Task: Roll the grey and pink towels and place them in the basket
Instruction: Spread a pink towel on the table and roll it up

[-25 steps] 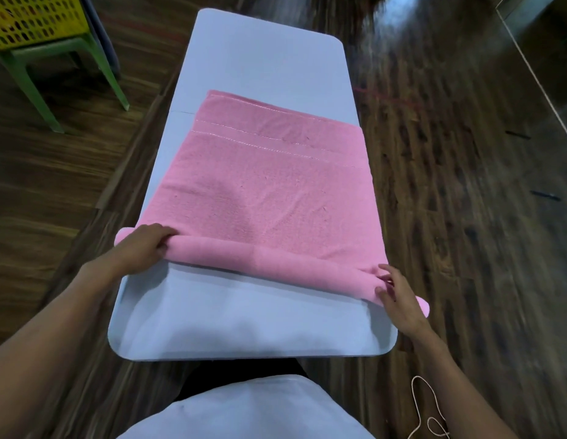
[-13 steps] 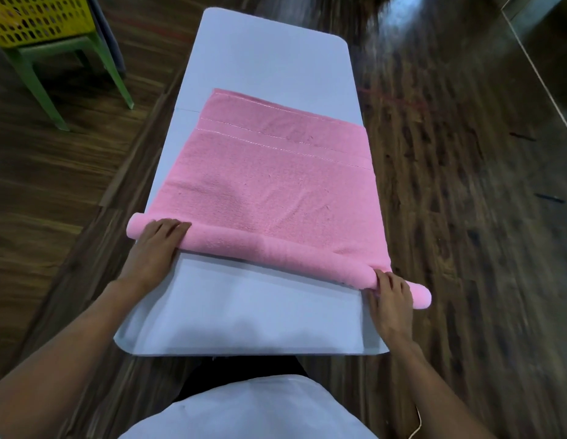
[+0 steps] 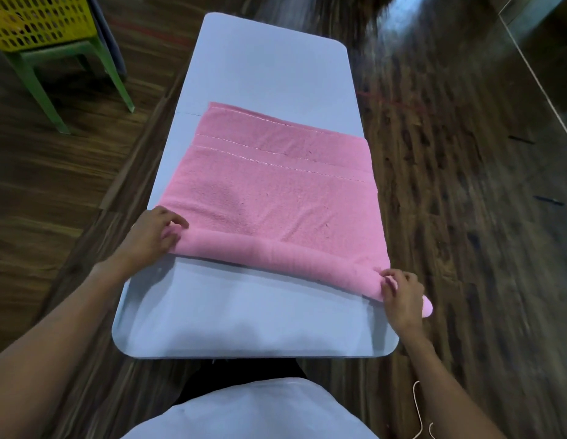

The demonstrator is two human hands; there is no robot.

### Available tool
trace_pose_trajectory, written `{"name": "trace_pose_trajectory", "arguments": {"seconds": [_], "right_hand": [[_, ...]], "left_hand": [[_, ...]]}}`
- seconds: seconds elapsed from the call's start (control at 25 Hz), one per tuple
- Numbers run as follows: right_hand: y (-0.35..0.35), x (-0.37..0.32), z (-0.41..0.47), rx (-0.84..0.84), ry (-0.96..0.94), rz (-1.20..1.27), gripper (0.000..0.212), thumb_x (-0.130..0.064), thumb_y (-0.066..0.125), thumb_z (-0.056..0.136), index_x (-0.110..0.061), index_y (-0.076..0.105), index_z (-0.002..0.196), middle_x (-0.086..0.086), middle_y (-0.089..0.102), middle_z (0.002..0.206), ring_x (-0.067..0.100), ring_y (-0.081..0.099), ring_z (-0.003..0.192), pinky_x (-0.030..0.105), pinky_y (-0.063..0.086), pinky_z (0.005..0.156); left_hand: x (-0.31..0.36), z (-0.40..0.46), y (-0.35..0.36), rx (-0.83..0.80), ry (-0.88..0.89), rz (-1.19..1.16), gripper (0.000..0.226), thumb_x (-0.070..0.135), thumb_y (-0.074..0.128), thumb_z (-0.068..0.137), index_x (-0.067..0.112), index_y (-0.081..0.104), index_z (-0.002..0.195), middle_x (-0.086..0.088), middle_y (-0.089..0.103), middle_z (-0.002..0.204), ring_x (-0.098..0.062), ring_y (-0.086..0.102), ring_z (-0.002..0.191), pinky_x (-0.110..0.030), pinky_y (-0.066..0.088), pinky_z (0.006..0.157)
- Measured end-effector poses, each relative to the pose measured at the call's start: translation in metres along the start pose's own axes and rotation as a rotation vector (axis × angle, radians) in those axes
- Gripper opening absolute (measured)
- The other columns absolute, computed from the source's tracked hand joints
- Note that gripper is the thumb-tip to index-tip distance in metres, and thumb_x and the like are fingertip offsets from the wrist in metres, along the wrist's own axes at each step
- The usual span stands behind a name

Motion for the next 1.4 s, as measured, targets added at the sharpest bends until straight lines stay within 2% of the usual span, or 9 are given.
{"name": "trace_pose_trajectory", "arguments": {"seconds": [0.08,0.2,0.4,0.56,0.76,0.84,0.96,1.12,1.4], "right_hand": [[0.008,-0.005,-0.02,0.096,-0.052,-0.143,0.024,-0.023,0.055,0.095,-0.014,0.068,0.113,0.012,0.065,0.12,0.032,0.059,0.106,0.051,0.052,0.093],[0.016,0.002,-0.039,0.062,-0.144,-0.135,0.044,-0.035,0.057,0.089,-0.006,0.062,0.122,0.014,0.063,0.126,0.032,0.06,0.111,0.046,0.048,0.098],[0.012,-0.005,-0.02,-0.075,-0.11,-0.079,0.043,-0.032,0.051,0.095,-0.009,0.054,0.131,0.014,0.056,0.134,0.034,0.053,0.12,0.042,0.04,0.106],[-0.001,-0.001,-0.022,-0.195,-0.161,-0.097,0.038,-0.016,0.053,0.097,-0.006,0.051,0.134,0.017,0.054,0.134,0.034,0.049,0.123,0.041,0.035,0.107],[-0.01,0.013,-0.001,-0.287,-0.103,0.034,0.028,-0.022,0.05,0.099,-0.017,0.056,0.126,0.007,0.06,0.126,0.022,0.057,0.109,0.046,0.048,0.1],[-0.006,0.002,0.001,-0.105,-0.004,0.088,0.023,-0.022,0.057,0.096,-0.015,0.06,0.118,0.009,0.059,0.122,0.022,0.056,0.105,0.044,0.05,0.096],[0.006,-0.012,-0.021,0.118,-0.041,-0.114,0.025,-0.025,0.054,0.097,-0.011,0.067,0.112,0.014,0.065,0.116,0.029,0.061,0.1,0.046,0.052,0.092],[0.014,-0.011,-0.037,0.07,-0.134,-0.089,0.045,-0.041,0.052,0.091,-0.009,0.061,0.12,0.013,0.064,0.123,0.03,0.059,0.109,0.049,0.049,0.098],[0.02,-0.028,-0.031,-0.013,-0.148,-0.055,0.052,-0.052,0.035,0.095,-0.014,0.055,0.123,0.011,0.061,0.127,0.031,0.057,0.113,0.058,0.043,0.102]], "left_hand": [[0.005,-0.022,0.015,0.183,0.114,0.202,0.024,0.015,0.056,0.088,0.014,0.07,0.108,-0.011,0.062,0.104,-0.038,0.057,0.09,-0.044,0.047,0.075],[0.007,-0.049,0.042,0.147,0.172,0.284,0.047,0.021,0.04,0.09,0.004,0.054,0.131,-0.017,0.053,0.127,-0.04,0.048,0.116,-0.052,0.039,0.101],[0.008,-0.022,0.038,0.092,0.116,0.246,0.048,-0.006,0.065,0.079,0.004,0.057,0.125,-0.019,0.059,0.118,-0.036,0.048,0.109,-0.042,0.031,0.097],[-0.008,-0.025,0.018,-0.113,0.09,0.222,0.045,-0.007,0.063,0.079,0.005,0.062,0.122,-0.017,0.063,0.117,-0.039,0.056,0.108,-0.048,0.043,0.094],[-0.002,0.003,-0.001,-0.439,0.017,-0.014,0.046,0.0,0.055,0.084,0.014,0.059,0.128,0.004,0.058,0.121,-0.023,0.054,0.117,-0.027,0.036,0.092],[0.0,0.013,-0.001,-0.256,-0.027,-0.088,0.039,0.003,0.059,0.082,0.014,0.066,0.118,-0.003,0.063,0.12,-0.029,0.058,0.111,-0.034,0.041,0.093],[0.01,-0.01,0.014,0.126,0.097,0.199,0.025,0.019,0.055,0.088,0.015,0.07,0.107,-0.011,0.064,0.106,-0.037,0.057,0.093,-0.046,0.048,0.077],[0.011,-0.041,0.034,0.076,0.197,0.306,0.053,0.037,0.048,0.086,0.008,0.055,0.13,-0.014,0.056,0.124,-0.036,0.051,0.111,-0.047,0.04,0.096],[-0.001,-0.043,0.024,0.041,0.072,0.282,0.043,0.029,0.044,0.088,0.009,0.062,0.121,-0.015,0.063,0.117,-0.037,0.055,0.109,-0.051,0.044,0.093]]}}
Point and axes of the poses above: each hand's wrist, its own z-axis towards the middle knuckle, its own y-axis out of the palm, x = y × z, the point moved 1 cm from there along z, towards the middle knuckle
